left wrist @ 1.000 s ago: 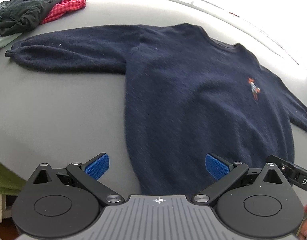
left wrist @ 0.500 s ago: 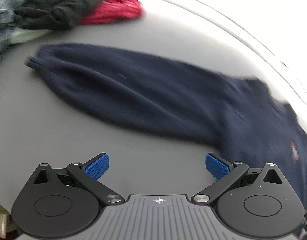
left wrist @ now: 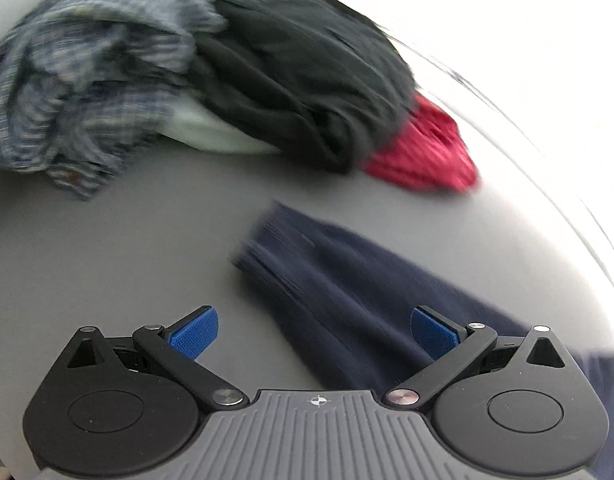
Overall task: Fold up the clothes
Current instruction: 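Close the left gripper on the sweater sleeve cuff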
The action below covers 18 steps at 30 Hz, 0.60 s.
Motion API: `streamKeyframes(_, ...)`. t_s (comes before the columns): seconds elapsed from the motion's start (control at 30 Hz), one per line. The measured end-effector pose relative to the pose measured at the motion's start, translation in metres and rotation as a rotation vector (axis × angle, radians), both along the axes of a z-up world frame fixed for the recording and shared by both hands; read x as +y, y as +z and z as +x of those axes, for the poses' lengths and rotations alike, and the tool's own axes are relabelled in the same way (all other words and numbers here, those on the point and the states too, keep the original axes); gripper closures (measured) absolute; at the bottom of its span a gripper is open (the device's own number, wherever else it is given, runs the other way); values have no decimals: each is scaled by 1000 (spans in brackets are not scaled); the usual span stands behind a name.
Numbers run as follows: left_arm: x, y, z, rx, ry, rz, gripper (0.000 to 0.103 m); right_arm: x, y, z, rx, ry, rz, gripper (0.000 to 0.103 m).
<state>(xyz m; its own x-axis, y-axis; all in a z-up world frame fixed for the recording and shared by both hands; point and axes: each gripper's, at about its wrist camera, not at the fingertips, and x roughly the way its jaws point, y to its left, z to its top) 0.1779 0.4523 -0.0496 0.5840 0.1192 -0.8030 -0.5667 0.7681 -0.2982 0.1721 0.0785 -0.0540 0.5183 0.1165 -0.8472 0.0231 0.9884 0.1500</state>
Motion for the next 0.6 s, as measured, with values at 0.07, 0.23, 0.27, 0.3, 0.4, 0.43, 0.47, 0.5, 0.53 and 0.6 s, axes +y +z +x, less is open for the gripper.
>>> streamKeyframes(0.07,11,-3,3,-3,9,-9,0,4,-1,2,3,-1,-1,6)
streamKeyframes(0.23,19,-10,13,-13,-4,-60,2,10,-6,8,16,-12,-15,6)
streamKeyframes(0.27,19,-11,14,-14,-5,-65,4,10,-6,8,18,-16,-16,6)
streamKeyframes(0.3,19,-13,16,-16,-8,-72,5,10,-7,8,20,-19,-17,6)
streamKeyframes(0.4,20,-15,22,-31,-15,-75,8,9,-7,7,27,-24,-21,6)
streamKeyframes(0.43,20,-16,24,-33,-16,-73,9,9,-7,7,28,-26,-22,6)
streamKeyframes(0.47,21,-17,26,-35,-16,-72,11,8,-7,6,29,-29,-22,6)
streamKeyframes(0.5,21,-19,28,-33,-15,-72,13,7,-8,5,31,-31,-21,6)
streamKeyframes(0.53,21,-21,31,-31,-13,-73,18,6,-10,3,33,-33,-18,6)
streamKeyframes(0.6,21,-24,35,-19,-2,-80,22,5,-12,2,36,-41,-18,6)
